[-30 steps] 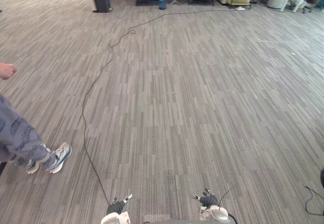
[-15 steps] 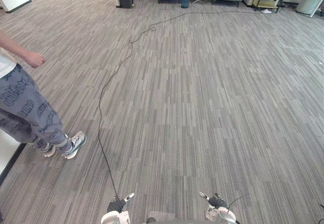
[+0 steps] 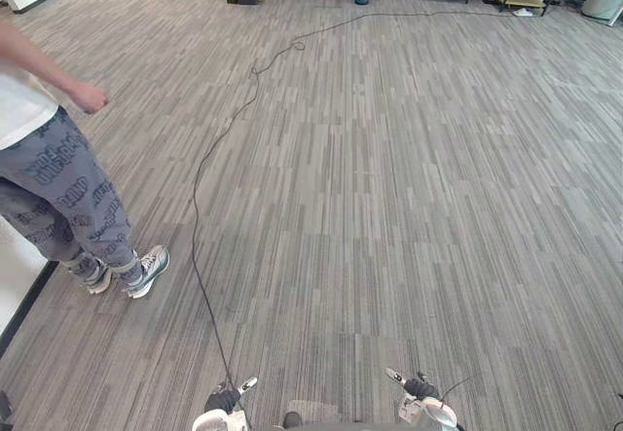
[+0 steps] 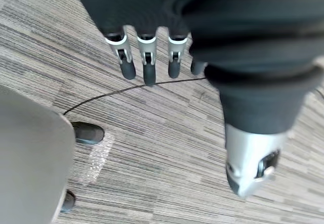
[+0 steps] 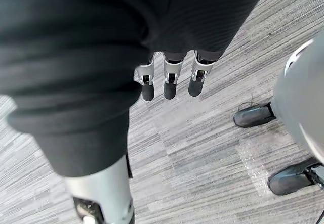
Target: Pick up cushions and gather them together orderly.
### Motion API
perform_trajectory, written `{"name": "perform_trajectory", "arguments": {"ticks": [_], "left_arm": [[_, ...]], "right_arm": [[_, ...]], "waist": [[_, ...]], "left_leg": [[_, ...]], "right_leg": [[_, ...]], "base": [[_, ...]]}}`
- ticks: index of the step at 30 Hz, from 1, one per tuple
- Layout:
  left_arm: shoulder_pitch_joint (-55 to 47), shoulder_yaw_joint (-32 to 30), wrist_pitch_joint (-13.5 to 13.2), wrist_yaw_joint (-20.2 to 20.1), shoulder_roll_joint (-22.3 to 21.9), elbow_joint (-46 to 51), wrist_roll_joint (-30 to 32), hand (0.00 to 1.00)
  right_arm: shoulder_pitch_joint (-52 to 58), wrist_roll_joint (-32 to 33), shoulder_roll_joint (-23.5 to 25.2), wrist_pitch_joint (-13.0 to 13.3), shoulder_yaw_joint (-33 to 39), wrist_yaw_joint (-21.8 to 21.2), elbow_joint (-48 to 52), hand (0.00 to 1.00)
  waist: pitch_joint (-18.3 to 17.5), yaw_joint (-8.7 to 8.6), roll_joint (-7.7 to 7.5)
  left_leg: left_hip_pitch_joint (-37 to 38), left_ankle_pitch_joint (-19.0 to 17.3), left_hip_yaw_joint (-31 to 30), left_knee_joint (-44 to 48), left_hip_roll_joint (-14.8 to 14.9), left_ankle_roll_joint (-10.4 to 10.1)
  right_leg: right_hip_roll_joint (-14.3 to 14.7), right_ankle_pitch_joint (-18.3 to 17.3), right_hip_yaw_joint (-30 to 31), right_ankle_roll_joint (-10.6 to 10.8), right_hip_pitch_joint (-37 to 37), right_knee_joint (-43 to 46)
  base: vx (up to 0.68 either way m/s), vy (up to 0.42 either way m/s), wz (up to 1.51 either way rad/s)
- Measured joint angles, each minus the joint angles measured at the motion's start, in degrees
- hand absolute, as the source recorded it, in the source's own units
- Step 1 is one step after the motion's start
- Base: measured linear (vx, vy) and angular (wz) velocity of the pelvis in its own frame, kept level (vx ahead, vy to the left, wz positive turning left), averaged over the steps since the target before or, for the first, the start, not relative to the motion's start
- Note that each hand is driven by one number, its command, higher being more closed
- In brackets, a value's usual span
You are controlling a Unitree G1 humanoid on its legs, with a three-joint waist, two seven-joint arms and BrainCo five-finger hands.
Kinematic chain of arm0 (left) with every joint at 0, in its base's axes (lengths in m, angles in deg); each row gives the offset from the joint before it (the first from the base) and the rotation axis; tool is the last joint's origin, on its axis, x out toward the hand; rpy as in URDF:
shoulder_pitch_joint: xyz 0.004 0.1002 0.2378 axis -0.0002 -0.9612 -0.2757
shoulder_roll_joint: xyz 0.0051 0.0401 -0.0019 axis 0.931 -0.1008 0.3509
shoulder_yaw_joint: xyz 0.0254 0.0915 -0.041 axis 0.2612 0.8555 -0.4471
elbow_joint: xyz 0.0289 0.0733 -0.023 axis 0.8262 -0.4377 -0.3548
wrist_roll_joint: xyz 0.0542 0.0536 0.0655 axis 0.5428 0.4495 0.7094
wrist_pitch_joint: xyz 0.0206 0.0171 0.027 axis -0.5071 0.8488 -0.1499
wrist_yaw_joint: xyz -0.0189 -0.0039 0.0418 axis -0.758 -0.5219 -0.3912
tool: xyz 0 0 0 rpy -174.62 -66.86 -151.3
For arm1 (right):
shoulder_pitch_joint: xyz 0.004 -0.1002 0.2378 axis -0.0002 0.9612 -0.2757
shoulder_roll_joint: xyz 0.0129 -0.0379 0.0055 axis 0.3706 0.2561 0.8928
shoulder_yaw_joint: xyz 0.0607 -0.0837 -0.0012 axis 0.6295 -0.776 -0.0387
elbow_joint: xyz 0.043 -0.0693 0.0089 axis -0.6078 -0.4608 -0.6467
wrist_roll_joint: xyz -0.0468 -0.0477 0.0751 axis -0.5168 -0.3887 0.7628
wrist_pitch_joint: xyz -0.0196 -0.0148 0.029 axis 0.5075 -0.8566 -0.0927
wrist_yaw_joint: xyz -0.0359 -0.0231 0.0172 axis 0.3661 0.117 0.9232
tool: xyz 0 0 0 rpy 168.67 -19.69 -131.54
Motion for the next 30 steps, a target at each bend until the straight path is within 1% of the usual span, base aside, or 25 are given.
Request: {"name": "perform_trajectory", "arguments": {"ticks": [3, 4, 6, 7, 8, 9, 10, 11, 12, 13, 14, 16, 17, 18, 19, 20, 21, 22, 23, 24, 25, 27, 28, 29, 30], "left_arm": [[0.13, -0.02, 0.14, 0.01, -0.05, 0.07, -0.12, 0.00], [0.10, -0.05, 0.18, -0.01, -0.05, 0.29, -0.24, 0.00], [0.19, -0.49, 0.20, -0.07, 0.24, 1.54, -0.59, 0.00], [0.14, -1.43, 0.17, -0.11, 0.02, 2.36, -0.61, 0.00], [0.16, -2.62, 0.18, -0.19, -0.23, 3.53, -0.61, 0.00], [0.19, -3.98, 0.14, -0.49, -0.57, 4.77, -0.85, 0.00], [0.20, -4.49, 0.11, -0.54, -0.76, 5.34, -1.07, 0.00], [0.32, -4.67, 0.04, -0.56, -1.08, 6.31, -1.29, 0.00], [0.21, -4.66, -0.21, -0.61, -1.25, 6.81, -1.74, 0.00], [0.21, -4.54, -0.27, -0.65, -1.27, 6.75, -2.32, 0.00], [0.25, -4.55, -0.29, -0.66, -1.37, 6.78, -2.49, 0.00], [0.23, -4.52, -0.34, -0.69, -1.50, 7.52, -2.93, 0.00], [0.26, -4.51, -0.34, -0.67, -1.75, 7.91, -2.97, 0.00], [0.22, -4.48, -0.36, -0.62, -1.86, 8.39, -3.18, 0.00], [0.00, -4.52, -0.36, -0.40, -1.47, 8.28, -3.22, 0.00], [-0.07, -4.58, -0.36, -0.30, -1.36, 8.31, -3.27, 0.00], [0.04, -4.67, -0.40, 0.02, -1.39, 8.32, -3.28, 0.00], [0.27, -4.51, -0.36, 0.15, -0.96, 8.11, -3.26, 0.00], [0.34, -4.30, -0.29, 0.13, -0.78, 7.81, -3.23, 0.00], [0.31, -3.73, -0.30, 0.15, -0.49, 7.27, -3.22, 0.00], [0.31, -2.56, -0.22, 0.17, 0.02, 6.37, -3.22, 0.00], [0.51, -1.60, -0.18, 0.15, 0.09, 6.07, -3.22, 0.00], [1.40, -1.70, -0.20, 0.10, -0.98, 6.04, -3.22, 0.00], [1.62, -1.74, -0.20, 0.07, -1.29, 6.04, -3.20, 0.00], [2.45, -1.80, -0.20, 0.01, -2.18, 5.98, -3.17, 0.00]], "right_arm": [[0.01, 0.01, -0.25, 0.01, 0.00, 0.00, 0.12, 0.00], [0.09, 0.01, -0.24, 0.02, -0.01, -0.01, 0.35, 0.00], [0.10, 0.05, -0.10, 0.08, -0.01, -0.02, 0.79, 0.00], [0.09, 0.12, 0.19, 0.07, -0.02, -0.05, 1.23, 0.00], [0.28, 0.61, 0.23, 0.05, 0.00, -0.02, 2.37, 0.00], [0.46, 2.50, 0.27, 0.19, -0.14, -0.05, 2.91, 0.00], [0.48, 3.48, 0.27, 0.19, -0.16, -0.05, 2.91, 0.00], [0.26, 5.10, 0.03, 0.23, -0.22, 0.01, 2.99, 0.00], [0.29, 6.33, -0.06, 0.22, -0.15, 0.02, 3.14, 0.00], [0.37, 6.62, -0.08, 0.22, -0.12, 0.07, 3.51, 0.00], [0.40, 6.63, -0.06, 0.21, -0.13, 0.07, 3.66, 0.00], [0.30, 6.56, 0.44, 0.14, -0.16, 0.05, 4.50, 0.00], [0.28, 6.56, 0.46, 0.08, -0.17, 0.04, 4.76, 0.00], [0.35, 6.43, 0.46, 0.04, -0.20, 0.03, 4.85, 0.00], [0.49, 6.09, 0.57, -0.02, -0.10, 0.04, 4.79, 0.00], [0.95, 6.07, 0.82, -0.04, -0.04, 0.03, 4.67, 0.00], [0.85, 5.83, 1.53, -0.07, -0.01, -0.14, 5.05, 0.00], [1.07, 4.79, 1.92, -0.45, -0.23, -0.49, 4.90, 0.00], [1.25, 4.05, 1.92, -0.51, -0.11, -0.64, 5.00, 0.00], [1.48, 3.81, 1.94, -0.47, -0.10, -0.72, 5.22, 0.00], [1.59, 3.77, 1.92, -0.33, -0.09, -0.87, 5.60, 0.00], [1.83, 3.77, 1.92, -0.02, -0.12, -1.11, 6.96, 0.00], [1.95, 3.76, 1.93, 0.25, -0.12, -1.26, 8.11, 0.00], [1.96, 3.74, 1.95, 0.33, -0.13, -1.29, 8.69, 0.00], [1.99, 3.70, 1.96, 0.55, -0.04, -1.36, 9.60, 0.00]], "waist": [[0.47, -0.10, 0.20], [0.57, -0.10, 0.19], [1.34, 0.12, -0.55], [1.80, 0.20, -0.50], [2.64, 0.18, -0.44], [3.25, 0.14, -0.35], [3.38, 0.14, -0.31], [3.76, 0.23, -0.50], [3.72, 0.33, -0.04], [3.80, 0.31, 0.34], [3.75, 0.37, 0.37], [3.73, 1.04, 0.37], [3.59, 1.58, 0.47], [3.30, 2.48, 0.10], [2.04, 2.83, -0.69], [1.81, 2.88, -1.12], [1.78, 3.15, -1.39], [1.78, 3.17, -2.03], [1.83, 3.17, -2.14], [1.92, 3.14, -2.31], [2.22, 2.80, -2.35], [2.81, 2.29, -1.85], [2.94, 2.08, -1.41], [2.95, 2.00, -1.39], [3.00, 1.49, -1.28]], "left_leg": [[-0.07, -0.52, 0.32, 0.20, 0.17, 0.03], [-0.56, -1.35, 0.56, 0.69, 0.32, -0.28], [-3.72, -4.67, 1.38, 7.74, 0.57, -0.27], [-6.17, -7.63, 2.01, 13.77, 1.17, -0.50], [-9.93, -10.65, 4.21, 23.41, 2.47, -1.56], [-14.52, -11.76, 6.79, 34.22, 4.27, -2.35], [-16.68, -11.73, 7.72, 38.51, 5.20, -2.38], [-20.14, -12.60, 9.38, 45.66, 7.31, -2.09], [-21.32, -14.33, 10.81, 47.16, 9.00, -1.37], [-22.45, -15.47, 12.34, 45.68, 10.86, -1.09], [-22.96, -15.43, 12.81, 44.00, 11.44, -1.05], [-25.45, -13.40, 13.19, 35.87, 11.53, -1.31], [-26.57, -10.49, 12.95, 31.48, 11.46, -1.98], [-27.16, -5.17, 12.74, 30.57, 10.51, -2.15], [-27.63, -8.12, 13.69, 31.75, 8.62, -0.07], [-27.81, -9.63, 14.52, 32.47, 8.28, 0.31], [-27.39, -11.61, 15.37, 33.76, 7.97, 1.43], [-25.22, -13.26, 16.10, 33.86, 7.14, 2.48], [-23.64, -14.22, 16.39, 33.65, 6.84, 2.69], [-20.62, -15.46, 16.95, 32.87, 6.44, 2.92], [-14.77, -17.22, 17.41, 31.01, 5.96, 3.11], [-8.44, -17.77, 17.43, 28.11, 5.47, 3.41], [-1.80, -17.79, 17.61, 23.19, 5.49, 3.41], [-0.45, -17.80, 17.63, 22.08, 5.48, 3.41], [2.94, -18.17, 17.27, 18.65, 5.47, 2.75]], "right_leg": [[0.10, -0.95, 0.19, -0.19, -0.67, 1.35], [-0.01, -2.09, 0.35, -0.26, -1.51, 3.20], [-0.78, -3.86, 0.72, -0.58, -2.90, 6.05], [-0.80, -4.61, 0.78, -0.68, -3.23, 7.10], [-0.80, -5.74, 0.69, -0.89, -3.11, 8.51], [-0.84, -6.96, 0.46, -1.01, -2.97, 9.67], [-0.87, -7.35, 0.28, -1.23, -2.81, 10.02], [-0.89, -8.36, -0.13, -2.03, -2.22, 9.92], [-0.78, -8.87, -0.31, -2.07, -1.40, 9.67], [-0.99, -9.28, -0.67, -1.84, -0.22, 9.22], [-1.33, -9.57, -0.66, -1.53, 0.16, 8.93], [-3.37, -10.86, -0.53, -0.05, 1.28, 8.08], [-4.18, -11.45, -0.12, 0.85, 1.53, 7.47], [-5.69, -12.27, 0.76, 1.58, 1.63, 6.71], [-7.40, -12.93, 1.43, -0.02, 1.98, 6.34], [-7.97, -12.65, 2.30, -0.68, 1.80, 6.91], [-8.92, -11.44, 4.57, -0.35, 0.23, 10.86], [-10.19, -10.36, 6.37, 1.64, -1.65, 17.84], [-10.64, -9.54, 7.33, 2.97, -3.17, 23.00], [-11.45, -6.86, 8.50, 4.71, -6.67, 33.07], [-11.81, -2.06, 10.26, 6.36, -12.51, 49.80], [-11.51, -2.28, 9.23, 5.58, -17.08, 61.54], [-9.70, -4.10, 6.66, 3.80, -22.35, 66.18], [-9.21, -4.53, 5.98, 3.72, -23.79, 66.18], [-7.65, -6.24, 3.45, 2.98, -28.41, 64.55]], "base": [[0.00, -0.015, -0.04], [0.03, -0.013, -0.06], [0.06, -0.018, -0.10], [0.07, -0.042, -0.07], [0.07, -0.064, 0.03], [0.06, -0.047, 0.09], [0.06, -0.010, 0.09], [0.10, 0.049, 0.08], [0.18, 0.078, 0.17], [0.19, 0.081, 0.15], [0.29, 0.165, 0.09], [0.24, 0.180, -0.04], [0.27, 0.238, -0.15], [0.44, 0.381, -0.20], [0.55, 0.375, -0.19], [0.63, 0.368, -0.17], [0.68, 0.350, -0.17], [0.55, 0.307, -0.15], [0.45, 0.232, -0.15], [0.53, 0.217, -0.26], [0.52, 0.185, -0.25], [0.48, 0.123, -0.20], [0.45, 0.089, -0.21], [0.55, 0.092, -0.20], [0.38, 0.045, -0.01]]}}
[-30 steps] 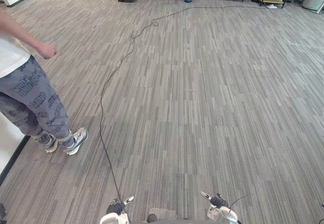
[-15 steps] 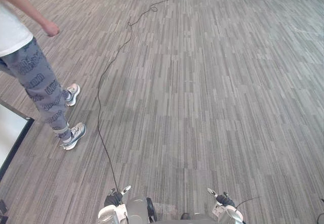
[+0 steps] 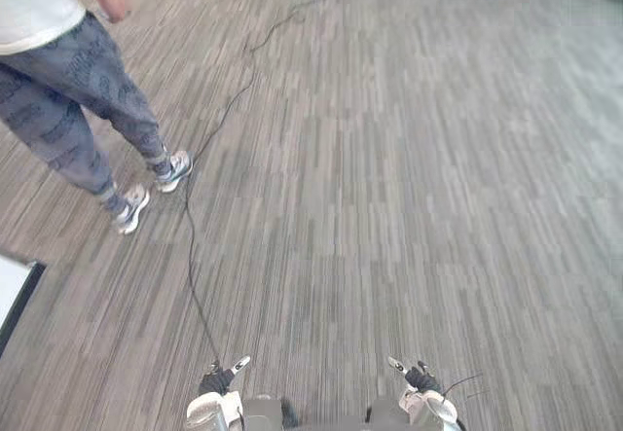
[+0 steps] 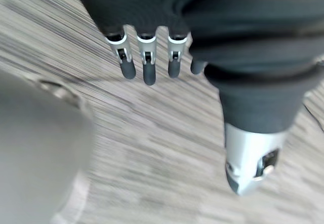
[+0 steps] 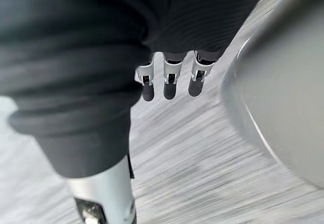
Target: Pick up cushions and gather them together orderly.
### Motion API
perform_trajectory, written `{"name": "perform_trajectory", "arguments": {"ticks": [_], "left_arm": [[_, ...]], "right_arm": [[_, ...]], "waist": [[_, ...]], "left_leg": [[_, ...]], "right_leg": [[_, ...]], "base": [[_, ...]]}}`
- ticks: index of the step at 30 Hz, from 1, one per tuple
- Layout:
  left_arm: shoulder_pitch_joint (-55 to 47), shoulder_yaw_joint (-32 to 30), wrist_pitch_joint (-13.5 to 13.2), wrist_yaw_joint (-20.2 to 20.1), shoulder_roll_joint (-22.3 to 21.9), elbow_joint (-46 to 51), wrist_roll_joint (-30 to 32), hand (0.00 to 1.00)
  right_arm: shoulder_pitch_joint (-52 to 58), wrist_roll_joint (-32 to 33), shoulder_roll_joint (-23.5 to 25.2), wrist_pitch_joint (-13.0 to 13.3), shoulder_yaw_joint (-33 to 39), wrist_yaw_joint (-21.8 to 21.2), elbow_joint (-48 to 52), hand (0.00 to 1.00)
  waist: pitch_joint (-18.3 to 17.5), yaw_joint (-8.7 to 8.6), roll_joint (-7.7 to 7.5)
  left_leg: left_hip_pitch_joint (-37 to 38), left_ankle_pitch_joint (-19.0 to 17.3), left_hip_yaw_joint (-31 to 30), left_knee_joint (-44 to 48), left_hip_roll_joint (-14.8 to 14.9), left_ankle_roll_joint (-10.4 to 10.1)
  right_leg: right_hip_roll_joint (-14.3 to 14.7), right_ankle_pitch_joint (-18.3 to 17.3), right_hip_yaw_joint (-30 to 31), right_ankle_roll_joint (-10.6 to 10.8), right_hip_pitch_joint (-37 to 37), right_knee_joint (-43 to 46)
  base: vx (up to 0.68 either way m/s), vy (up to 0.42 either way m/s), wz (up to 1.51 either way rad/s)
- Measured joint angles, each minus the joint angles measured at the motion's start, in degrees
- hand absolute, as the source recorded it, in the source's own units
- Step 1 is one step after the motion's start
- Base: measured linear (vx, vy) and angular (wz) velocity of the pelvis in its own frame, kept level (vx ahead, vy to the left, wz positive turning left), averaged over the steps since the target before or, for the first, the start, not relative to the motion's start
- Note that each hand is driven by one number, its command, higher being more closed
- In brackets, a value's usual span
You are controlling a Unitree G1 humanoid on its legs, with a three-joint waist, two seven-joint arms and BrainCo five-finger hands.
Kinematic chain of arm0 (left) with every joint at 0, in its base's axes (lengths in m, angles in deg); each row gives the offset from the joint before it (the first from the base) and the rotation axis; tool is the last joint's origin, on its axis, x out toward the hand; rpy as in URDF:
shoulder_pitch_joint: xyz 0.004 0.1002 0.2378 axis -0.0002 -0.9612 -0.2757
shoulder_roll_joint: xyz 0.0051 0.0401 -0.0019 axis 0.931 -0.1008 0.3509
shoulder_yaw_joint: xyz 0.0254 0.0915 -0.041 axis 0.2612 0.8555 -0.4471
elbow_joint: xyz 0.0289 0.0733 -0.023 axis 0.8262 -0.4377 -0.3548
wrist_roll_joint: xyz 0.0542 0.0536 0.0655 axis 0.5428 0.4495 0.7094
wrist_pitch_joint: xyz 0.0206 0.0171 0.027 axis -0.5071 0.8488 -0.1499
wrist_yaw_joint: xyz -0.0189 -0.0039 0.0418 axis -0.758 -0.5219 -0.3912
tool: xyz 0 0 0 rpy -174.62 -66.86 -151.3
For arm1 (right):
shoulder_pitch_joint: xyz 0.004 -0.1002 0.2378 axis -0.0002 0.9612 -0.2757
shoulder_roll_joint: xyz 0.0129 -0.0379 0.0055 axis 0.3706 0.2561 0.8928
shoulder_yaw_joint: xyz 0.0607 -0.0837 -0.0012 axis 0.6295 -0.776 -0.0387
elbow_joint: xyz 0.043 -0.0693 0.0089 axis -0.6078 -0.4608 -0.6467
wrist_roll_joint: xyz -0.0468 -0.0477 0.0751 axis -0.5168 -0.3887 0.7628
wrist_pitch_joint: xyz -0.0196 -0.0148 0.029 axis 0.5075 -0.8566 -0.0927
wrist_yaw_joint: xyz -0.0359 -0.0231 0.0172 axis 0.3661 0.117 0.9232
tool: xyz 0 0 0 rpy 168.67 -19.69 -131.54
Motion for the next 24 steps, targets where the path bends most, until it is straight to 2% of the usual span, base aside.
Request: {"name": "perform_trajectory", "arguments": {"ticks": [1, 2, 3, 4, 5, 6, 7, 8, 9, 10, 11, 12, 13, 14, 15, 16, 18, 19, 20, 21, 22, 23, 24], "left_arm": [[0.43, 0.00, 0.01, -0.05, -0.36, -0.11, 0.01, 0.00], [1.49, -0.15, 0.04, -0.14, -1.09, -1.17, 0.12, 0.00], [2.11, -0.04, 0.05, -0.17, -1.68, -1.93, 0.34, 0.00], [2.93, 0.19, 0.12, -0.57, -2.13, -2.38, 0.54, 0.00], [2.78, 0.28, 0.08, -0.91, -2.47, -2.40, 0.63, 0.00], [2.71, 0.32, 0.06, -1.03, -2.73, -2.59, 0.79, 0.00], [2.82, 0.07, 0.09, -1.19, -4.01, -3.30, 1.05, 0.00], [2.54, -0.29, 0.17, -1.58, -4.16, -3.42, 1.55, 0.00], [2.02, -0.62, 0.17, -1.39, -3.97, -3.37, 2.25, 0.00], [2.36, -0.80, 0.21, -1.38, -3.84, -3.19, 2.40, 0.00], [2.26, -1.63, 0.25, -1.39, -3.92, -3.08, 2.51, 0.00], [1.61, -3.31, 0.29, -1.33, -3.96, -2.82, 2.46, 0.00], [1.51, -4.77, 0.18, -1.36, -4.07, -1.15, 2.21, 0.00], [1.62, -5.03, 0.11, -1.34, -3.84, -0.33, 2.22, 0.00], [1.57, -4.88, -0.06, -1.37, -3.47, 0.80, 2.21, 0.00], [1.54, -4.65, -0.16, -1.38, -2.94, 1.93, 2.20, 0.00], [1.56, -4.22, -0.21, -1.41, -2.91, 3.41, 2.13, 0.00], [1.65, -3.86, -0.34, -1.37, -3.10, 4.25, 2.15, 0.00], [1.64, -3.85, -0.54, -1.36, -3.23, 4.53, 2.13, 0.00], [1.50, -3.84, -1.15, -1.31, -3.44, 4.69, 2.14, 0.00], [1.04, -3.80, -1.39, -1.12, -3.27, 4.99, 2.17, 0.00], [0.70, -3.68, -1.33, -1.09, -2.18, 4.74, 2.19, 0.00], [0.67, -3.36, -1.26, -0.98, -1.81, 4.51, 2.20, 0.00]], "right_arm": [[-0.08, -0.01, 0.00, 0.27, 0.09, -0.14, 0.29, 0.00], [-0.69, -0.04, -0.23, 0.69, 0.71, -0.41, 0.15, 0.00], [-0.87, -0.09, -0.56, 0.70, 1.07, -0.47, -0.10, 0.00], [-0.69, -0.45, -1.19, 0.66, 1.26, -0.45, -0.69, 0.00], [0.17, -1.04, -1.48, 0.55, 1.36, -0.43, -1.24, 0.00], [0.86, -1.44, -1.72, 0.50, 1.56, -0.44, -1.90, 0.00], [0.57, -1.53, -2.68, 0.58, 3.16, -0.55, -2.21, 0.00], [-0.28, -2.26, -3.23, 0.49, 3.13, -0.49, -2.21, 0.00], [-0.74, -2.28, -3.52, 0.55, 3.37, -0.66, -2.04, 0.00], [-0.76, -2.27, -4.10, 0.48, 3.39, -0.78, -1.92, 0.00], [-0.74, -2.21, -4.23, 0.43, 3.33, -0.62, -1.86, 0.00], [-0.76, -2.13, -4.42, 0.39, 3.05, -0.43, -1.96, 0.00], [-0.69, -2.08, -4.28, 0.24, 2.52, -0.34, -2.21, 0.00], [-0.62, -2.06, -4.09, 0.19, 1.65, -0.33, -2.35, 0.00], [-0.58, -2.04, -3.56, 0.14, -0.22, -0.34, -2.35, 0.00], [-0.59, -2.00, -2.81, 0.11, -1.76, -0.37, -2.33, 0.00], [-0.77, -1.98, -1.93, 0.03, -2.80, -0.35, -2.32, 0.00], [-1.36, -1.98, -1.04, -0.02, -2.47, -0.36, -2.33, 0.00], [-1.35, -2.00, -0.64, -0.03, -2.22, -0.36, -2.34, 0.00], [-1.02, -2.01, -0.24, -0.01, -2.26, -0.34, -2.33, 0.00], [-0.79, -2.08, -0.01, -0.09, -2.87, -0.32, -2.53, 0.00], [-0.81, -2.12, -0.17, -0.66, -4.43, -0.54, -3.49, 0.00], [-0.39, -2.12, -0.16, -0.71, -4.44, -0.56, -3.42, 0.00]], "waist": [[0.03, -0.40, 0.04], [0.31, -1.38, 0.00], [0.43, -2.02, 0.06], [0.70, -2.74, -0.14], [0.76, -2.98, -0.36], [0.89, -3.05, -0.27], [1.28, -3.54, 2.17], [1.48, -3.41, 3.50], [1.78, -3.37, 4.75], [2.17, -3.48, 5.94], [2.51, -3.47, 6.54], [2.98, -2.88, 6.85], [3.62, -2.11, 6.58], [4.09, -1.54, 5.86], [4.66, -1.20, 4.53], [4.28, -1.00, 3.40], [3.80, 0.02, 2.77], [3.79, 0.80, 2.78], [3.71, 1.23, 2.69], [3.46, 1.67, 2.66], [2.77, 2.33, 1.90], [1.20, 2.17, 0.84], [0.42, 1.31, 0.39]], "left_leg": [[1.34, -0.28, -0.22, -1.37, 0.03, -0.49], [4.00, -0.40, -0.29, -3.55, 0.05, -0.71], [5.74, -0.40, -0.69, -4.43, 0.12, -0.70], [7.76, -0.41, -4.17, -4.54, -0.09, -0.65], [9.35, -0.39, -6.65, -4.83, -0.69, -0.62], [10.66, -0.36, -8.52, -5.13, -0.90, -0.61], [13.09, -0.01, -11.79, -4.75, 0.77, -1.07], [12.91, 1.17, -12.84, -2.87, 2.18, -3.15], [10.77, 2.91, -14.99, 3.18, 3.15, -5.25], [6.38, 6.51, -16.96, 13.94, 4.55, -8.74], [2.59, 11.69, -18.75, 22.49, 5.57, -11.54], [-3.45, 15.58, -19.95, 35.16, 7.46, -14.99], [-8.15, 14.05, -18.32, 45.38, 9.74, -13.02], [-10.36, 12.30, -17.11, 49.00, 10.50, -11.70], [-14.18, 9.35, -15.08, 51.15, 10.96, -9.31], [-19.24, 6.75, -12.22, 49.51, 11.61, -7.66], [-24.84, 4.46, -8.93, 42.60, 12.18, -6.70], [-27.72, 4.31, -7.57, 30.13, 10.92, -6.05], [-28.41, 4.94, -7.74, 24.15, 9.80, -6.31], [-28.95, 7.17, -9.04, 14.78, 8.33, -7.41], [-30.05, 14.92, -11.15, 11.81, 6.67, -8.62], [-30.22, 13.36, -10.61, 13.55, 4.86, -6.64], [-30.72, 11.58, -10.22, 14.81, 4.61, -6.57]], "right_leg": [[0.59, -0.59, -1.42, -0.54, -2.13, -2.06], [1.67, -1.40, -4.72, -2.35, -4.74, -9.81], [2.47, -0.73, -7.25, -3.27, -5.76, -18.13], [4.25, 3.90, -8.27, -3.99, -5.68, -34.23], [4.68, 6.35, -7.89, -3.59, -4.70, -40.44], [4.97, 9.77, -6.82, -5.25, -4.42, -42.04], [6.16, 9.80, -6.33, -8.53, -3.82, -37.65], [6.18, 7.21, -6.98, -9.54, -3.88, -35.11], [6.27, 3.80, -7.78, -9.69, -3.41, -32.58], [6.84, 1.17, -8.82, -9.98, -1.22, -32.43], [7.44, -0.10, -9.08, -10.07, 1.05, -33.48], [8.99, -1.36, -8.89, -10.30, 5.34, -35.92], [10.41, -2.40, -8.36, -11.00, 10.92, -38.78], [10.89, -3.07, -7.72, -11.01, 14.37, -40.52], [10.94, -4.13, -6.90, -10.80, 19.80, -43.61], [10.87, -4.70, -5.98, -10.33, 24.24, -47.00], [10.73, -5.07, -3.77, -9.20, 27.97, -50.61], [9.62, -5.62, -1.61, -8.25, 31.94, -52.98], [8.74, -6.13, -0.54, -7.52, 33.10, -53.80], [7.61, -7.57, 1.25, -6.41, 34.54, -54.80], [5.78, -10.12, 4.64, -5.79, 36.17, -55.59], [3.94, -9.94, 7.26, -6.24, 36.37, -55.27], [3.48, -8.67, 8.66, -7.22, 35.87, -54.62]], "base": [[0.49, 0.029, 0.09], [0.51, -0.009, 0.21], [0.77, -0.094, 0.62], [0.72, -0.137, 0.82], [0.65, -0.169, 0.90], [0.57, -0.156, 0.62], [0.55, -0.144, 0.34], [0.67, -0.189, 0.28], [0.65, -0.213, 0.25], [0.78, -0.260, 0.32], [0.81, -0.218, 0.19], [0.80, -0.167, -0.08], [0.54, -0.090, -0.24], [0.62, -0.081, -0.28], [0.59, -0.065, -0.27], [0.70, -0.063, -0.33], [0.53, 0.040, -0.65], [0.65, 0.125, -0.84], [0.69, 0.167, -0.93], [0.64, 0.293, -1.09], [0.79, 0.392, -1.17], [0.65, 0.338, -0.84], [0.73, 0.376, -0.52]]}}
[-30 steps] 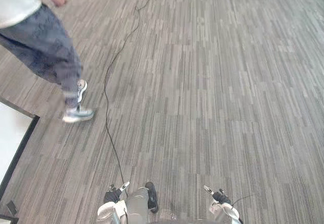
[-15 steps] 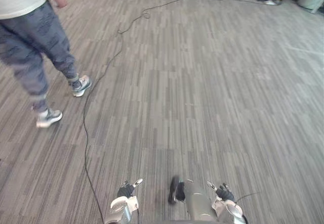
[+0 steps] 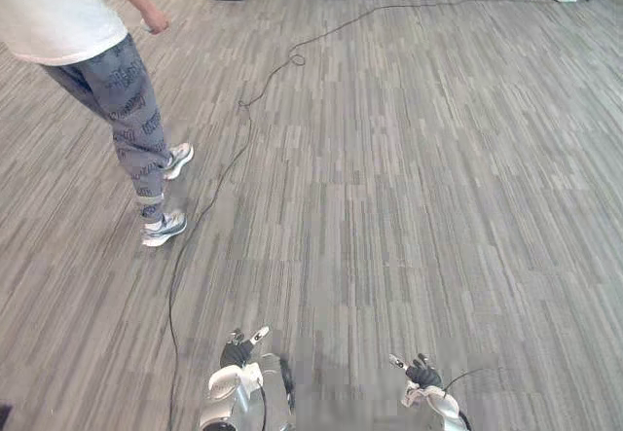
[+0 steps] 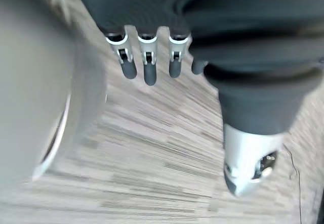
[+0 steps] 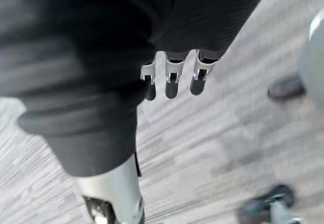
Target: Pick up cushions and gather them together orderly.
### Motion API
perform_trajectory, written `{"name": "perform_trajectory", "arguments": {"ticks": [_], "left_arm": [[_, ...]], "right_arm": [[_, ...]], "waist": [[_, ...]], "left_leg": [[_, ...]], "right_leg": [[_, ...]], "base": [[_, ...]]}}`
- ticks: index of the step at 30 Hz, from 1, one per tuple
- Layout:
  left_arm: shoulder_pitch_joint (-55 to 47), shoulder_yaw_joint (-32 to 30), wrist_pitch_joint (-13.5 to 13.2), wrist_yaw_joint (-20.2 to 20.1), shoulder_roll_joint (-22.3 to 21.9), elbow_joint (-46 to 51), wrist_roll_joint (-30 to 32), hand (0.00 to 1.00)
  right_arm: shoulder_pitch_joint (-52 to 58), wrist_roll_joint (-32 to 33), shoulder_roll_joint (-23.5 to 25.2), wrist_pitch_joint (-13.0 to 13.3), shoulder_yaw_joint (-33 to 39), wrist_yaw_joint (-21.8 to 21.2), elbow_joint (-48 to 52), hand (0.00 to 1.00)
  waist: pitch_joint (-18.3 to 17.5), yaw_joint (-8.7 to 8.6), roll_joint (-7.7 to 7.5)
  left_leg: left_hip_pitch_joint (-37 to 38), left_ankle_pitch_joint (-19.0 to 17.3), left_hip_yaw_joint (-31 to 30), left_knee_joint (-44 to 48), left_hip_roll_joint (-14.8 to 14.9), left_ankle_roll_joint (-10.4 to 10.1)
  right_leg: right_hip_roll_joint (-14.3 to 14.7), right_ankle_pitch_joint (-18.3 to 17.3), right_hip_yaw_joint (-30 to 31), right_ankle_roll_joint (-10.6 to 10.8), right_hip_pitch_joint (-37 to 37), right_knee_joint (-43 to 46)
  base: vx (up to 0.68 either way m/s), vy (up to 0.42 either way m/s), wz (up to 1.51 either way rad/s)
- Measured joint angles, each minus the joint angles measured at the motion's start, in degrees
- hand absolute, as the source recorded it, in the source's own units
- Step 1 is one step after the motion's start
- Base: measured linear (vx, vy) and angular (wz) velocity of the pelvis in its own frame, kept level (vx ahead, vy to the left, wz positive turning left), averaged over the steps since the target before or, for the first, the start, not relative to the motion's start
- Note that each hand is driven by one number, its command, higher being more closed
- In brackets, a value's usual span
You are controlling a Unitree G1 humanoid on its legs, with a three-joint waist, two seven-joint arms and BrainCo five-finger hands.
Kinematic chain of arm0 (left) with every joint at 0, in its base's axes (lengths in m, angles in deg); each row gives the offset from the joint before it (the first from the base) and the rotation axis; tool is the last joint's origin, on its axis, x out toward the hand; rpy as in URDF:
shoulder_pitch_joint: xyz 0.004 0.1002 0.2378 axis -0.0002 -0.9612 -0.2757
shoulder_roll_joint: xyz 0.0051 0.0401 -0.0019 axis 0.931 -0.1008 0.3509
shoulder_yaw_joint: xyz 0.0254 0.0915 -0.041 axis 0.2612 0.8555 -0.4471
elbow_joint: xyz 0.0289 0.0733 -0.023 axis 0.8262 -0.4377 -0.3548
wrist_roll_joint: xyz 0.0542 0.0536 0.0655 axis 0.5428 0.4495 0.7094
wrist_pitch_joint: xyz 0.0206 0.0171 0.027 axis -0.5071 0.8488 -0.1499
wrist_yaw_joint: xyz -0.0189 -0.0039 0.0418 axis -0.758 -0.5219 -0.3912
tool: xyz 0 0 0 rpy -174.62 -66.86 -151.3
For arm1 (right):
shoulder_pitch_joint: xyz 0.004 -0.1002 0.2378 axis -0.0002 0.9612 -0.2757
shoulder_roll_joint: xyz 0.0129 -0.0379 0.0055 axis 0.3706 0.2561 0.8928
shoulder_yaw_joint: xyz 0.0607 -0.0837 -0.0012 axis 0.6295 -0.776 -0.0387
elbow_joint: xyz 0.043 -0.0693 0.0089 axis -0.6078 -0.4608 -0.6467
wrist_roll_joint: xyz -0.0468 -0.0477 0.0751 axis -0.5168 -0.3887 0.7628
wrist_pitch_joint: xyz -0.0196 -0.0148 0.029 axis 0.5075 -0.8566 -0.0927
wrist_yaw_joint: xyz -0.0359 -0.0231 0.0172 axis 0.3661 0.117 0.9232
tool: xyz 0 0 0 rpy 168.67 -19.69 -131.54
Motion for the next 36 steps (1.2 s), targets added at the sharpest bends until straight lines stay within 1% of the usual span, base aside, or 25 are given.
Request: {"name": "perform_trajectory", "arguments": {"ticks": [1, 3, 4, 5, 7, 9, 11, 13, 14, 15, 16, 17, 18, 20, 21, 22, 23, 24, 26, 27, 30, 32, 33, 35, 36], "left_arm": [[-0.24, 0.71, -0.01, 0.05, 0.55, 0.04, 0.03, 0.00], [-0.26, 0.73, 0.07, 0.08, 1.40, -0.05, 0.05, 0.00], [-0.38, 1.03, 0.26, 0.08, 1.90, -1.12, 0.03, 0.00], [-0.62, 2.40, 0.45, 0.20, 2.19, -3.00, 0.00, 0.00], [-0.56, 3.85, 0.68, 0.28, 2.06, -3.77, -0.03, 0.00], [-0.14, 4.86, 1.17, 0.39, 1.65, -4.41, -0.23, 0.00], [0.12, 5.17, 1.23, 0.37, 1.34, -4.78, -1.21, 0.00], [0.60, 5.14, 1.51, 0.31, 0.75, -6.10, -1.30, 0.00], [0.58, 5.15, 1.52, 0.29, 0.29, -6.30, -1.28, 0.00], [0.18, 5.25, 1.48, -0.11, -0.20, -6.53, -1.18, 0.00], [0.20, 5.13, 1.43, -0.24, -0.42, -6.79, -1.08, 0.00], [0.68, 4.56, 1.48, -0.35, -1.79, -6.77, -0.95, 0.00], [0.70, 3.43, 1.46, -0.56, -2.49, -6.74, -0.56, 0.00], [1.13, 2.53, 1.52, -0.55, -2.50, -6.72, 0.26, 0.00], [0.94, 1.52, 1.59, -0.55, -2.45, -6.64, 0.50, 0.00], [0.66, 0.41, 1.47, -0.70, -2.27, -5.99, 0.41, 0.00], [0.86, 0.27, 1.44, -0.65, -2.09, -5.22, 0.40, 0.00], [1.10, 0.25, 1.26, -0.65, -1.49, -4.05, 0.41, 0.00], [1.04, 0.88, 1.06, -0.64, -0.44, -2.49, 0.22, 0.00], [1.09, 0.65, 0.98, -0.61, -0.62, -1.39, -0.06, 0.00], [0.93, 0.48, -0.10, -0.35, -1.87, -1.10, -0.10, 0.00], [0.58, 0.57, -0.12, -0.21, -1.87, -1.40, -0.10, 0.00], [-0.14, 0.55, -0.12, -0.21, -1.21, -1.49, -0.10, 0.00], [-0.28, 0.46, 0.00, -0.14, -0.09, -1.79, -0.11, 0.00], [-0.24, 0.51, 0.02, -0.20, 0.41, -2.36, -0.09, 0.00]], "right_arm": [[0.87, -0.01, 0.03, -0.01, 0.76, -0.07, 0.20, 0.00], [1.45, -0.02, 0.29, 0.00, 0.77, -0.14, 0.25, 0.00], [1.48, -0.04, 0.13, 0.18, 0.75, -0.20, 0.80, 0.00], [1.68, -0.06, -0.10, 0.53, -0.18, -0.51, 1.22, 0.00], [2.24, -0.05, -0.29, 0.84, -0.20, -0.55, 2.88, 0.00], [2.56, -0.08, -0.24, 1.11, -0.18, -0.54, 4.08, 0.00], [2.63, -0.10, -0.10, 1.45, 0.21, -0.75, 5.65, 0.00], [2.06, -0.10, -0.27, 1.48, 2.35, -1.18, 5.82, 0.00], [2.10, -0.11, -0.52, 1.48, 2.61, -1.23, 5.77, 0.00], [3.20, -0.22, -0.66, 1.38, 3.30, -1.27, 5.03, 0.00], [3.37, -0.27, -0.93, 1.36, 3.60, -1.34, 4.66, 0.00], [2.88, -0.96, -2.79, 1.15, 3.87, -1.43, 4.20, 0.00], [2.10, -1.48, -3.04, 1.24, 4.50, -1.37, 4.01, 0.00], [1.71, -2.38, -3.37, 0.78, 4.49, -1.42, 4.70, 0.00], [1.72, -2.34, -3.62, 0.76, 4.32, -1.31, 4.75, 0.00], [1.49, -2.29, -3.64, 0.73, 4.19, -1.13, 4.62, 0.00], [1.22, -2.26, -3.51, 0.71, 3.70, -1.01, 4.26, 0.00], [0.67, -2.15, -3.17, 0.60, 1.97, -0.87, 3.03, 0.00], [0.59, -2.07, -2.38, 0.29, -0.65, -0.81, 2.81, 0.00], [0.39, -2.05, -1.48, 0.21, -0.80, -0.77, 2.73, 0.00], [0.02, -2.16, -0.25, 0.13, -0.94, -0.71, 2.44, 0.00], [0.21, -2.24, -0.37, 0.12, -2.84, -0.64, 2.24, 0.00], [0.79, -2.26, -0.22, 0.03, -3.22, -0.60, 1.95, 0.00], [1.36, -2.35, 0.29, -0.28, -4.26, -0.80, 0.86, 0.00], [1.50, -2.35, 0.29, -0.31, -4.41, -0.87, 0.87, 0.00]], "waist": [[-0.92, 0.31, -1.34], [-1.15, 0.55, -3.29], [-1.16, 0.53, -3.48], [-0.39, -0.08, -2.30], [-0.12, -0.36, -1.78], [-0.07, -0.39, -1.42], [-0.01, -1.36, -1.50], [0.24, -2.97, -1.42], [0.29, -3.28, -1.33], [0.14, -3.28, -2.07], [0.48, -3.67, -1.42], [0.40, -3.57, 1.18], [0.80, -3.73, 2.53], [1.38, -4.28, 3.61], [1.85, -4.13, 4.58], [2.65, -3.56, 4.96], [2.97, -3.13, 4.79], [3.67, -2.68, 3.29], [3.52, -2.48, 1.67], [3.17, -1.56, 1.22], [2.77, 0.39, 2.16], [2.11, 0.42, 2.63], [0.10, 0.52, 1.70], [-1.74, 0.59, -0.81], [-2.11, 0.55, -1.70]], "left_leg": [[0.83, -3.28, 1.66, 3.62, 0.02, 2.70], [4.60, -5.15, 4.06, 3.68, -1.24, 3.96], [9.65, -6.75, 5.98, 1.93, -1.59, 4.97], [17.64, -8.22, 7.35, -1.16, -1.52, 5.54], [22.58, -8.37, 8.44, -3.09, -1.54, 5.67], [30.67, -8.47, 11.31, -8.44, -1.50, 5.67], [35.72, -9.11, 11.86, -12.68, -1.44, 4.93], [40.10, -9.22, 11.88, -16.09, -1.40, 4.76], [42.15, -9.22, 11.72, -17.33, -1.42, 4.76], [45.00, -9.18, 10.20, -18.67, -2.98, 4.70], [46.54, -9.17, 9.02, -18.93, -3.06, 4.68], [47.27, -7.70, 8.38, -18.23, -1.04, 2.24], [46.25, -4.30, 6.95, -14.75, 0.21, -1.77], [40.67, 3.89, 3.07, 0.60, 3.04, -3.38], [35.14, 13.30, -0.25, 12.54, 5.46, -5.26], [26.83, 11.09, -1.97, 28.99, 7.78, -5.75], [23.64, 8.46, -1.97, 33.98, 8.03, -5.31], [17.88, 3.28, -1.41, 38.13, 7.70, -4.10], [11.15, -1.87, 1.81, 33.22, 7.64, -1.24], [8.30, -4.54, 4.42, 24.47, 7.34, 0.03], [5.28, -4.72, -0.65, 2.74, 4.21, -1.16], [4.74, -0.51, -5.99, -6.18, 3.17, -2.36], [5.14, 2.71, -5.95, -4.43, 1.64, -1.89], [6.19, -0.95, -0.63, -2.12, 1.64, -0.50], [8.05, -2.65, 2.37, -1.85, 1.53, 0.62]], "right_leg": [[-1.55, 3.03, 4.11, 3.03, -2.69, 5.72], [-2.91, 5.06, 6.76, 5.98, -4.80, 14.66], [-3.15, 11.11, 7.99, 9.78, -10.10, 28.66], [-2.34, 13.95, 6.66, 14.57, -17.70, 47.74], [-2.70, 13.05, 2.95, 12.92, -22.02, 55.10], [-3.58, 9.46, -4.55, 7.99, -29.03, 58.00], [-3.72, 6.69, -12.09, 6.43, -35.55, 52.81], [-3.74, 6.51, -18.98, 4.06, -39.23, 40.40], [-3.04, 8.78, -21.26, 2.70, -39.73, 31.40], [-2.06, 14.80, -21.76, 1.04, -39.05, 17.60], [-1.62, 20.08, -21.25, -5.80, -38.82, 18.52], [-0.61, 17.02, -22.26, -5.67, -38.60, 21.41], [0.11, 13.71, -21.77, -5.85, -38.61, 24.00], [2.54, 9.31, -20.89, -6.01, -35.73, 24.44], [4.76, 8.14, -20.12, -6.25, -32.16, 22.00], [8.21, 6.97, -18.34, -6.83, -26.95, 18.41], [8.86, 6.52, -17.57, -7.24, -24.38, 17.14], [9.53, 5.96, -15.43, -7.34, -19.48, 14.33], [10.14, 6.08, -12.19, -6.99, -13.24, 8.72], [10.44, 6.18, -8.12, -5.52, -9.71, 6.58], [9.99, 4.05, 0.54, -2.80, -4.32, 3.70], [9.08, 0.59, 5.97, -1.29, -1.88, 3.45], [7.37, -1.00, 9.22, -0.08, -1.52, 4.22], [4.99, -0.20, 12.11, 1.35, -4.31, 9.45], [4.20, 1.19, 12.20, 3.78, -7.03, 15.48]], "base": [[0.58, 0.322, -0.35], [0.76, 0.375, -0.57], [0.84, 0.297, -1.04], [0.66, 0.191, -0.97], [0.47, 0.096, -0.62], [0.48, 0.090, -0.68], [0.55, 0.051, -0.32], [0.60, -0.072, 0.07], [0.74, -0.171, 0.23], [0.78, -0.201, 0.27], [0.67, -0.174, 0.07], [0.66, -0.162, -0.14], [0.64, -0.205, -0.36], [0.64, -0.234, -0.38], [0.64, -0.167, -0.67], [0.63, -0.127, -0.77], [0.74, -0.079, -0.93], [0.49, -0.039, -0.73], [0.56, -0.020, -0.96], [0.71, 0.041, -1.31], [0.62, 0.185, -1.64], [0.67, 0.430, -1.45], [0.79, 0.518, -1.36], [0.65, 0.408, -1.21], [0.57, 0.382, -1.22]]}}
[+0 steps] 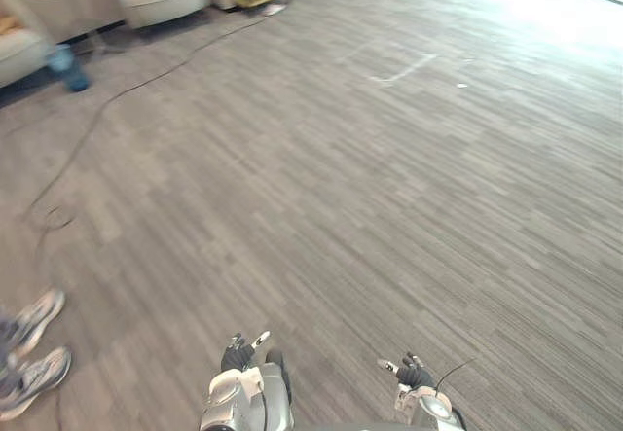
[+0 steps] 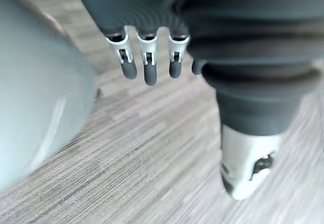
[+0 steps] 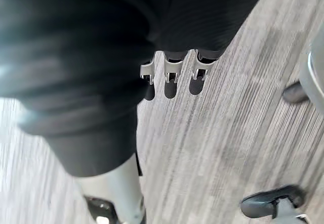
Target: Pick up cushions and gather them together orderly.
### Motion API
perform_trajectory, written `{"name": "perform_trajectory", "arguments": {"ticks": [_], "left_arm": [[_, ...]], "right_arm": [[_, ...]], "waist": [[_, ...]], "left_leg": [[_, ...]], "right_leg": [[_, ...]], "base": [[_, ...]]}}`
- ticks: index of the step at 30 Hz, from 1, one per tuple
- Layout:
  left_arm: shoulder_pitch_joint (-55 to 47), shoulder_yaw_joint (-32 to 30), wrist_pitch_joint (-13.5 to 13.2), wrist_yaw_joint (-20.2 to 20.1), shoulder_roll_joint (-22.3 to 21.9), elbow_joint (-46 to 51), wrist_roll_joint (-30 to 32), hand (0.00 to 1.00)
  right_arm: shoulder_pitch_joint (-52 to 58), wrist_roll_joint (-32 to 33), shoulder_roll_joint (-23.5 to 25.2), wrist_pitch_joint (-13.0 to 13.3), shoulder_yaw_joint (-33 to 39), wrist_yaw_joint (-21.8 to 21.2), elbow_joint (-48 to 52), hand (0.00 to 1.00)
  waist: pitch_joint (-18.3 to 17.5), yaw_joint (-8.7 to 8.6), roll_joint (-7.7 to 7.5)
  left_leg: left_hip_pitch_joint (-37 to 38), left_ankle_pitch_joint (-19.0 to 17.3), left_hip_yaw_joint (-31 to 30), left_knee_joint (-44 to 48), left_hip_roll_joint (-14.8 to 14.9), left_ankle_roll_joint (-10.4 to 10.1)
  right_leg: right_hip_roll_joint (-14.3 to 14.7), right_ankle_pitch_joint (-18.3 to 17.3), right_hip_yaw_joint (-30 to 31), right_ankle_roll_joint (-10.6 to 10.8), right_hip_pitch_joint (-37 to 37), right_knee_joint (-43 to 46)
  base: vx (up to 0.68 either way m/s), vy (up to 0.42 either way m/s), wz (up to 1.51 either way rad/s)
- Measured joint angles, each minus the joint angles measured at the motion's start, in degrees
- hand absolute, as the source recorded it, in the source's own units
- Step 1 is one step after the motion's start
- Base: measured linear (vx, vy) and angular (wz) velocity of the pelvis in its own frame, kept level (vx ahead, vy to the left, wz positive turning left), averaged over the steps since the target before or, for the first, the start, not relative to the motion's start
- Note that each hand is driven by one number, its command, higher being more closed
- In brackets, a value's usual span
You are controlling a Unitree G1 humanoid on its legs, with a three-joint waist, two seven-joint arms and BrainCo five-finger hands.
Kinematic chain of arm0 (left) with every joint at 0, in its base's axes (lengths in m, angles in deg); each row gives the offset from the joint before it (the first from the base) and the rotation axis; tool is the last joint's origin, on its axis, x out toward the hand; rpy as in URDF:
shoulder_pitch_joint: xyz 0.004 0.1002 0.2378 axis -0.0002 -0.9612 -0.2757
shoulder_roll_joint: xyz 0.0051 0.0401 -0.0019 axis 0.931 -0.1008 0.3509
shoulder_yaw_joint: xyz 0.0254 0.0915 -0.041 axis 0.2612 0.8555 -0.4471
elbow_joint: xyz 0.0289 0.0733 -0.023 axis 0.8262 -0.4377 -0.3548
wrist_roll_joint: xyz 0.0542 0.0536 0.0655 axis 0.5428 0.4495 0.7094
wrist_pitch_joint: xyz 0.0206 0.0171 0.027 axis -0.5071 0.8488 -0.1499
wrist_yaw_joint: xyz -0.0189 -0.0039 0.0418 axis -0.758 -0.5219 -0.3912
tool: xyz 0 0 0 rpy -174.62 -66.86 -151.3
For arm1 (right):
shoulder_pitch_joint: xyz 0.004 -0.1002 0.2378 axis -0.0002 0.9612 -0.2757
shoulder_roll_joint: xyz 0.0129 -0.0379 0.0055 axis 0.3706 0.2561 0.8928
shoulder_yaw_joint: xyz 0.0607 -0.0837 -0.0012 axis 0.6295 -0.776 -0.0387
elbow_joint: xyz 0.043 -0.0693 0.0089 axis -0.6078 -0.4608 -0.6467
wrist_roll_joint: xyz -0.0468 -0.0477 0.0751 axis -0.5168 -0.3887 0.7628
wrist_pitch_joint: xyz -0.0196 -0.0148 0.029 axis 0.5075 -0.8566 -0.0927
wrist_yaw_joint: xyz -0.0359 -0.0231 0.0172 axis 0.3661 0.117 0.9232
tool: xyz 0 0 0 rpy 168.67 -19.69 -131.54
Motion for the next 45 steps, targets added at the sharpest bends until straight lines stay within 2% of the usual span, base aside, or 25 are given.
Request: {"name": "perform_trajectory", "arguments": {"ticks": [1, 2, 3, 6, 8, 12, 13, 14, 16, 19, 20, 22, 24, 25, 27, 29, 31, 32, 34, 36, 38, 40, 41, 43, 45], "left_arm": [[0.38, 0.03, 0.11, 0.01, 0.35, -0.99, 0.00, 0.00], [0.58, 0.10, 0.22, 0.00, 0.38, -1.34, -0.02, 0.00], [1.25, 0.29, 0.69, 0.00, 0.37, -2.77, 0.00, 0.00], [1.56, 3.05, 1.28, -0.11, 0.36, -4.88, 0.00, 0.00], [1.89, 4.15, 1.32, -0.35, 0.41, -6.05, 0.05, 0.00], [2.24, 5.73, 1.59, -0.51, 0.11, -6.87, 0.19, 0.00], [1.79, 5.61, 1.43, -0.54, 0.31, -6.49, 0.49, 0.00], [1.79, 5.15, 1.39, -0.56, 0.00, -6.49, 0.62, 0.00], [1.42, 4.18, 1.25, -0.72, -0.78, -6.30, 0.65, 0.00], [1.12, 1.68, 1.41, -1.38, -2.39, -4.42, 0.62, 0.00], [1.31, 0.36, 1.33, -1.58, -2.59, -3.40, 0.57, 0.00], [1.06, -0.03, 1.18, -1.48, -1.82, -2.22, 0.43, 0.00], [0.48, -0.04, 1.02, -1.43, -1.31, 0.05, 0.02, 0.00], [0.40, -0.03, 0.98, -1.38, -1.17, 1.03, -0.01, 0.00], [0.26, -1.25, 0.59, -1.28, -1.71, 1.80, 0.01, 0.00], [0.13, -1.67, -0.09, -1.01, -1.88, 2.20, -0.08, 0.00], [-0.61, -1.41, 0.02, -1.00, -0.84, 2.22, -0.19, 0.00], [-0.66, -1.43, 0.06, -1.01, 0.04, 1.89, -0.18, 0.00], [-0.19, -0.48, 0.03, -0.97, 1.36, 0.72, -0.19, 0.00], [-0.10, 0.90, 0.46, -0.88, 2.29, -0.16, -0.22, 0.00], [-0.01, 2.80, 1.30, -0.41, 1.77, -1.93, -0.19, 0.00], [0.52, 3.48, 1.35, -0.29, 0.29, -2.27, -0.16, 0.00], [0.99, 3.51, 1.33, -0.30, 0.15, -2.69, -0.15, 0.00], [1.96, 4.23, 1.64, -0.25, -0.15, -4.51, 0.05, 0.00], [1.51, 5.77, 1.76, -0.31, -1.12, -5.39, 0.19, 0.00]], "right_arm": [[-0.14, -0.02, -0.10, 0.02, -0.15, -0.06, 0.01, 0.00], [-0.09, 0.00, -0.46, 0.00, -0.09, -0.13, 0.15, 0.00], [-0.43, -0.05, -0.64, 0.27, 0.12, -0.33, 0.40, 0.00], [-0.91, -0.37, -0.79, 0.76, 0.21, -0.73, 0.47, 0.00], [-1.52, -0.49, -0.93, 1.18, 0.81, -0.87, 0.39, 0.00], [-3.22, -0.47, -2.54, 1.12, 3.56, -0.91, 0.21, 0.00], [-2.84, -0.44, -2.51, 1.11, 4.34, -0.90, 0.29, 0.00], [-2.67, -0.47, -2.66, 1.10, 4.27, -0.92, 0.23, 0.00], [-2.62, -0.90, -4.09, 1.00, 4.27, -1.32, 0.32, 0.00], [-2.62, -2.00, -4.73, 0.91, 4.24, -1.29, 1.75, 0.00], [-3.01, -1.95, -4.72, 0.54, 3.98, -1.13, 1.67, 0.00], [-3.25, -1.90, -4.22, 0.39, 1.97, -0.88, 1.30, 0.00], [-2.94, -1.82, -3.79, 0.14, 0.30, -0.70, 0.04, 0.00], [-2.77, -1.61, -3.51, -0.17, 0.09, -0.57, -0.25, 0.00], [-2.68, -1.54, -3.07, -0.41, -0.48, -0.54, -0.28, 0.00], [-2.63, -1.60, -2.32, -0.48, -0.45, -0.54, -0.72, 0.00], [-2.17, -1.69, -1.67, -0.59, -1.24, -0.55, -1.18, 0.00], [-1.56, -1.67, -1.02, -0.58, -1.30, -0.56, -1.18, 0.00], [-0.66, -1.68, -0.41, -0.58, -1.23, -0.71, -0.91, 0.00], [-0.09, -1.92, -0.66, -0.49, -1.14, -0.66, -0.41, 0.00], [-0.08, -2.07, -1.68, 0.28, -1.08, -0.81, 0.90, 0.00], [0.40, -2.07, -2.31, 1.12, -0.43, -1.24, 3.47, 0.00], [0.43, -2.06, -2.25, 1.22, 0.00, -1.28, 4.20, 0.00], [-0.15, -2.06, -2.41, 1.36, 1.21, -1.42, 4.46, 0.00], [-0.10, -2.05, -2.85, 1.33, 2.70, -1.30, 4.31, 0.00]], "waist": [[0.49, -0.17, -0.24], [1.02, -0.41, 0.33], [1.56, -0.80, 1.06], [2.04, -0.99, 1.93], [2.01, -1.69, 1.77], [3.70, -3.82, 1.97], [3.79, -3.86, 1.34], [3.87, -3.97, 1.26], [3.37, -3.90, 3.03], [3.88, -3.98, 6.43], [4.98, -3.55, 7.30], [5.77, -3.29, 6.04], [5.17, -2.55, 4.59], [4.98, -1.59, 4.38], [4.94, -1.22, 4.78], [4.50, 0.05, 4.48], [2.35, 0.89, 3.04], [1.41, 0.95, 1.38], [1.04, 0.98, -0.59], [1.30, 0.29, -1.31], [2.48, -1.00, 0.54], [2.06, -1.28, 2.67], [2.13, -1.52, 2.58], [3.19, -2.40, 1.76], [3.30, -3.68, 1.76]], "left_leg": [[3.15, -1.40, 2.28, -0.65, -0.20, 1.19], [6.08, -2.34, 3.14, -1.62, -0.35, 1.42], [10.78, -3.45, 3.53, -4.16, -0.65, 1.55], [23.23, -3.82, 8.23, -13.12, -1.02, 1.60], [26.44, -3.81, 9.44, -16.66, -1.65, 1.59], [32.20, -4.00, 8.49, -22.30, -3.42, 1.35], [34.40, -4.00, 7.45, -23.34, -4.46, 1.36], [36.16, -3.94, 6.38, -22.83, -4.49, 1.40], [34.32, -3.66, 4.87, -13.79, -1.65, 0.97], [17.87, 4.90, -4.19, 22.42, 5.45, -8.40], [13.85, 4.40, -4.78, 33.16, 6.98, -7.94], [8.42, 1.49, -4.23, 38.25, 6.42, -6.28], [2.30, -1.20, -0.38, 33.59, 5.96, -4.31], [-0.36, -2.40, 2.39, 27.86, 5.90, -2.53], [-4.47, -2.63, 3.03, 14.04, 4.54, -1.97], [-5.48, 0.64, 1.19, -2.80, 1.90, -3.10], [-6.03, 9.80, -0.59, -5.33, -0.55, -0.29], [-6.15, 8.53, 0.26, -3.85, -1.78, 1.72], [-3.14, 3.48, 2.89, -1.09, -3.22, 3.41], [3.34, -0.14, 3.29, -2.36, -5.81, 4.12], [13.34, -2.06, 3.03, -6.10, -7.23, 5.21], [22.56, -4.39, 2.58, -13.44, -7.24, 4.53], [24.11, -5.05, 2.35, -14.72, -7.40, 4.16], [29.14, -5.27, 1.62, -17.81, -8.03, 4.31], [33.65, -5.92, 0.98, -20.69, -8.05, 5.13]], "right_leg": [[-0.61, 3.30, -1.48, 4.54, -4.06, 10.09], [-1.03, 5.47, -2.93, 6.58, -7.71, 17.17], [-1.70, 5.10, -6.58, 6.25, -10.60, 24.33], [-4.17, 1.20, -22.00, 0.74, -15.26, 24.25], [-3.94, 0.90, -28.24, -0.60, -19.69, 16.53], [-3.28, 12.20, -29.04, -1.73, -26.42, -1.99], [-3.66, 16.61, -27.89, -2.99, -26.55, -3.01], [-3.37, 16.33, -27.48, -5.31, -26.68, 0.49], [-2.55, 10.86, -27.73, -6.02, -26.23, 4.74], [2.51, 7.06, -25.89, -6.77, -21.49, 2.26], [4.98, 6.03, -23.93, -8.19, -16.97, 0.47], [6.21, 3.89, -21.51, -9.43, -9.90, -3.00], [6.26, 3.36, -19.03, -8.82, -4.11, -7.91], [6.10, 3.11, -17.23, -8.12, -1.51, -9.92], [5.92, 2.49, -14.16, -6.40, 3.59, -13.45], [4.67, 1.16, -11.79, -4.40, 7.50, -17.19], [1.72, -0.67, -8.63, -2.07, 10.98, -18.89], [-0.03, -0.76, -8.17, -0.68, 10.06, -16.48], [-2.55, 1.39, -7.99, 3.90, 3.10, 2.01], [-4.77, 10.31, -8.56, 8.83, -7.08, 26.97], [-5.82, 9.58, -12.74, 6.70, -12.44, 39.17], [-5.89, 5.96, -20.69, 3.01, -21.97, 38.49], [-6.00, 5.31, -22.51, 2.81, -24.43, 36.57], [-6.32, 4.40, -27.38, 0.67, -28.38, 25.25], [-5.61, 9.34, -30.09, 0.08, -29.72, 6.47]], "base": [[0.54, 0.362, -1.09], [0.49, 0.313, -1.02], [0.42, 0.251, -0.88], [0.38, 0.205, -0.64], [0.34, 0.129, -0.25], [0.46, -0.029, 0.30], [0.40, -0.113, 0.35], [0.52, -0.176, 0.15], [0.58, -0.277, -0.20], [0.56, -0.241, -0.51], [0.54, -0.071, -0.86], [0.62, -0.053, -0.77], [0.51, -0.010, -0.68], [0.42, 0.028, -0.66], [0.63, 0.109, -0.80], [0.65, 0.220, -0.88], [0.71, 0.327, -0.97], [0.93, 0.419, -0.77], [0.84, 0.391, -0.41], [0.70, 0.316, -0.13], [0.69, 0.246, 0.01], [0.58, 0.161, -0.09], [0.58, 0.109, 0.18], [0.60, 0.027, 0.40], [0.68, -0.071, 0.68]]}}
